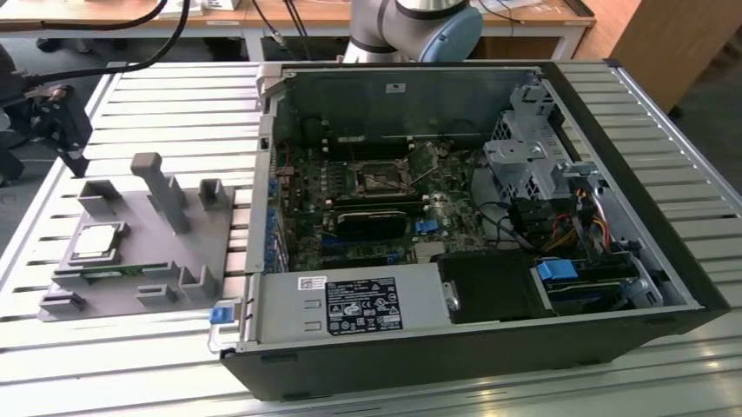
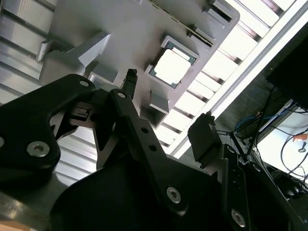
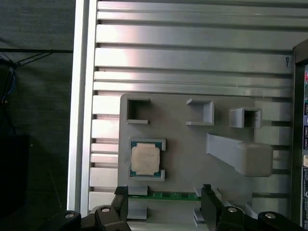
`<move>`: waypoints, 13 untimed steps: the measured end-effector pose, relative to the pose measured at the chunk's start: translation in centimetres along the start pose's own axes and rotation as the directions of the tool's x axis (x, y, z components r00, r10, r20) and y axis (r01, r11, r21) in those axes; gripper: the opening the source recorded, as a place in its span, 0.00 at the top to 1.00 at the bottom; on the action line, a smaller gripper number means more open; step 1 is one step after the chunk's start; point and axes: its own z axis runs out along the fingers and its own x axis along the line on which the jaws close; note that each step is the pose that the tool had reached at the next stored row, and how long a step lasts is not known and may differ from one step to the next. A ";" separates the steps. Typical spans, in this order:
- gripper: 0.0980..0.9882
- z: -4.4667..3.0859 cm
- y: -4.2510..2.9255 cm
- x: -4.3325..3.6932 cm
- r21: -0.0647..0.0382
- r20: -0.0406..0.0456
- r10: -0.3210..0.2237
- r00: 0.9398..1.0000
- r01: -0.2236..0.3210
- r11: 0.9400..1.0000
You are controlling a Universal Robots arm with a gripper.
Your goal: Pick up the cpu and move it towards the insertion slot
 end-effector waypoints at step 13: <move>0.32 1.53 -0.05 0.02 0.000 -0.004 0.000 1.000 0.000 1.000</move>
